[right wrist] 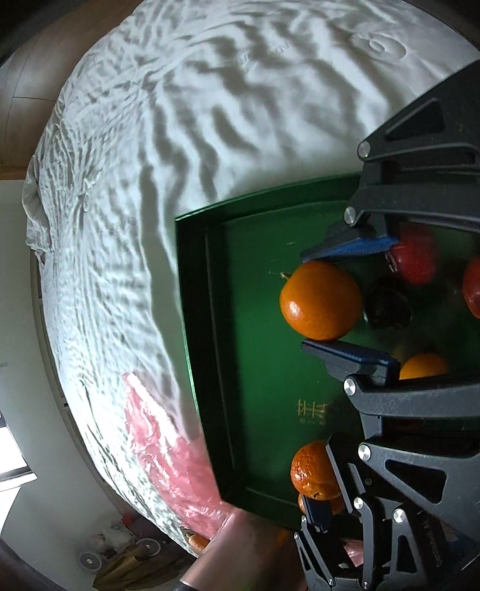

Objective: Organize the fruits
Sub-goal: 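Lower the oranges into the green tray and open both grippers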

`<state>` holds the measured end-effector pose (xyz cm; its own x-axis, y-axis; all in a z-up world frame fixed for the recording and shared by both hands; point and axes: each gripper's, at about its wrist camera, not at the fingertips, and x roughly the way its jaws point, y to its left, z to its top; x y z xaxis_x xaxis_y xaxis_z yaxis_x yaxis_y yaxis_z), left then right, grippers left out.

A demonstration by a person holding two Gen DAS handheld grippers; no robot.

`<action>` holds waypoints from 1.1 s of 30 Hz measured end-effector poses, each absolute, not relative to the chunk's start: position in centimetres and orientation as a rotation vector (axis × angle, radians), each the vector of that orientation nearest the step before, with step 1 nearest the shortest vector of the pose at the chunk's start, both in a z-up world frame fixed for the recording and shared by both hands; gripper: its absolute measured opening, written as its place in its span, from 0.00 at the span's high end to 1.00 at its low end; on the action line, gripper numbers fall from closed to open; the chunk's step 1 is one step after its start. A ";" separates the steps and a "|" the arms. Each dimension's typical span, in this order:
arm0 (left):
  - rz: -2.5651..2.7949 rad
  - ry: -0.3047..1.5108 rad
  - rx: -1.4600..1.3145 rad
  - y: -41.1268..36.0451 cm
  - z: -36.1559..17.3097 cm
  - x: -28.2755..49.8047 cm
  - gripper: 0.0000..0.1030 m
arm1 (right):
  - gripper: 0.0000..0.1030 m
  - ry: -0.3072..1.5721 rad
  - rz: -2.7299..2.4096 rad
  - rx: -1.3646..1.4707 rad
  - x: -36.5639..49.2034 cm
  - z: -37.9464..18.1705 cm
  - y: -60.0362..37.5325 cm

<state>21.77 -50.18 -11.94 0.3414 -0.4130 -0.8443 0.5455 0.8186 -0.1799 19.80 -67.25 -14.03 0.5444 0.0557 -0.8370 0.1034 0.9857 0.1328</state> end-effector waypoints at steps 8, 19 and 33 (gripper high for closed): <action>-0.598 1.032 0.160 -50.3 -12.0 22.3 0.62 | 0.26 1.000 -0.041 0.154 20.2 -14.7 -67.0; -0.578 1.006 0.147 -49.7 -11.1 22.7 0.52 | 0.08 0.985 -0.059 0.146 20.1 -14.1 -66.5; -0.632 0.905 0.157 -47.1 -7.9 17.6 0.43 | 0.00 0.900 -0.125 0.105 16.8 -10.8 -64.6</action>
<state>17.63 -47.11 -7.87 0.4510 -0.4450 -0.7737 0.5728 0.8091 -0.1314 16.77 -64.59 -10.81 0.6149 -0.0642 -0.7860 0.1523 0.9876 0.0385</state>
